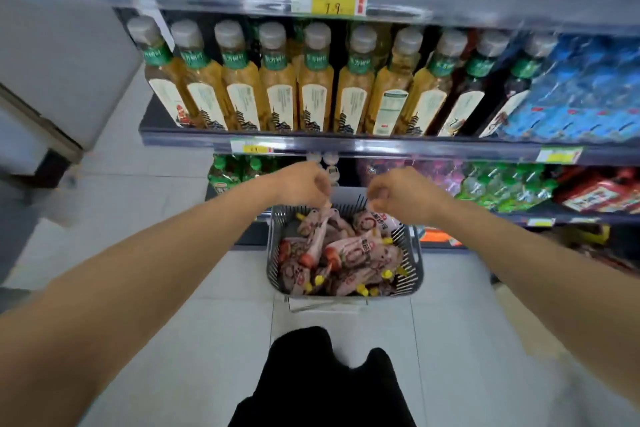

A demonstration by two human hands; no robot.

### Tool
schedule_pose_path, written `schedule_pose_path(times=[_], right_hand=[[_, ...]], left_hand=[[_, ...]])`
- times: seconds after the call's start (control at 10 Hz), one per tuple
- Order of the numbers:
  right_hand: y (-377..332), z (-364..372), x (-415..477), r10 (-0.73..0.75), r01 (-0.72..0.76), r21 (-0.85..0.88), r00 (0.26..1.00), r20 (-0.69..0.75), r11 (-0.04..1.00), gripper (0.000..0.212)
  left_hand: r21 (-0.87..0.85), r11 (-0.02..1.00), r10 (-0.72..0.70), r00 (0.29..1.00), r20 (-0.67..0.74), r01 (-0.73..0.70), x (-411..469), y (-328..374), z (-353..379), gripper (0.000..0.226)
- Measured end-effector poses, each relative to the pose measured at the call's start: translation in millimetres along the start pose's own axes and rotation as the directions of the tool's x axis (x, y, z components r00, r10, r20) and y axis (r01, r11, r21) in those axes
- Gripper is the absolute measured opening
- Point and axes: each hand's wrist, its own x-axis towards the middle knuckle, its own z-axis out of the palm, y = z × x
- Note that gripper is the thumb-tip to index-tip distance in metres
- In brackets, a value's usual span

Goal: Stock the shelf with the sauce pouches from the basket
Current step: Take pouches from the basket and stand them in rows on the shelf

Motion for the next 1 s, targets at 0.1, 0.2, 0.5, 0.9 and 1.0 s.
schedule_pose_path(times=[0.1, 0.2, 0.5, 0.9, 1.0], right_hand=[[20, 30, 8, 0.067, -0.067, -0.002, 0.995, 0.068, 0.998, 0.023], [36, 61, 18, 0.112, -0.107, -0.041, 0.980, 0.167, 0.993, 0.027], [89, 158, 68, 0.341, -0.372, 0.120, 0.914, 0.220, 0.920, 0.030], [145, 233, 106, 0.601, -0.655, 0.304, 0.756, 0.259, 0.692, 0.052], [153, 241, 115, 0.639, -0.697, 0.368, 0.715, 0.285, 0.616, 0.057]], left_hand=[[-0.026, 0.995, -0.094, 0.995, 0.022, 0.095, 26, -20, 28, 0.003], [-0.065, 0.979, -0.194, 0.980, 0.034, 0.196, 47, -42, 55, 0.027], [-0.222, 0.919, -0.327, 0.944, 0.034, 0.327, 123, -116, 123, 0.021], [-0.551, 0.771, -0.325, 0.941, 0.093, 0.321, 181, -162, 174, 0.036], [-0.583, 0.728, -0.347, 0.927, 0.140, 0.360, 189, -170, 180, 0.062]])
